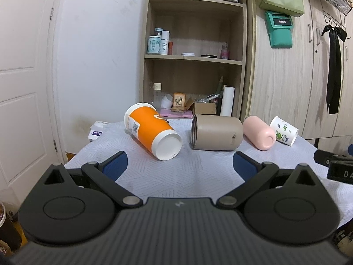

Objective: Flip cup upright

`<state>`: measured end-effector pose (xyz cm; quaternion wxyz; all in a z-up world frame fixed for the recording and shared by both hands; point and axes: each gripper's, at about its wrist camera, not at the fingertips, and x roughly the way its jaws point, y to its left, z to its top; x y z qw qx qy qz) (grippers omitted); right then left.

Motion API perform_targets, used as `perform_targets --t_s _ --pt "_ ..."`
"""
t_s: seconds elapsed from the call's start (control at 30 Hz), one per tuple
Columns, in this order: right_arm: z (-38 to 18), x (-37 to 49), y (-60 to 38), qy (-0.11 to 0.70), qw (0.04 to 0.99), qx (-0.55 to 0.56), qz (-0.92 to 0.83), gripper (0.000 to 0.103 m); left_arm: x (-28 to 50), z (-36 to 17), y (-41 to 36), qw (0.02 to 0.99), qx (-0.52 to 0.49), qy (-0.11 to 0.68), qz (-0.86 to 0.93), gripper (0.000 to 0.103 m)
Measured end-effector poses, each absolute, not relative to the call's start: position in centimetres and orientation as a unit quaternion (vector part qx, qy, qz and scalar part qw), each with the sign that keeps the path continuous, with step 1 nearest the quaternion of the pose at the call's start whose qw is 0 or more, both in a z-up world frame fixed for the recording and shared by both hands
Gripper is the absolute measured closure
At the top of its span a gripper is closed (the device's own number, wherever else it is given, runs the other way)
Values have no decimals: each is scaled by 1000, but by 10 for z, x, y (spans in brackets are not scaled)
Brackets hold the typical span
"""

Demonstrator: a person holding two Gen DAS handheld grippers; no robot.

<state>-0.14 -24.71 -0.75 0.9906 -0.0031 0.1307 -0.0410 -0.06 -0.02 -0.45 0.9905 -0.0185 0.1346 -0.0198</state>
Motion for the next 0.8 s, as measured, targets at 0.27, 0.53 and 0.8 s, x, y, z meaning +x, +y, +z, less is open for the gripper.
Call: perform_targets --t_s 0.27,0.53,0.8 --pt "-8 -2 -248 129 991 -3 -44 3 0 -5 0 990 -17 136 -21 0" --pt "-8 -1 -247 131 990 -4 -45 3 1 -5 0 990 -18 139 -20 0" --pt "-9 -1 -247 133 990 -6 -44 3 3 -6 2 989 -19 145 -19 0"
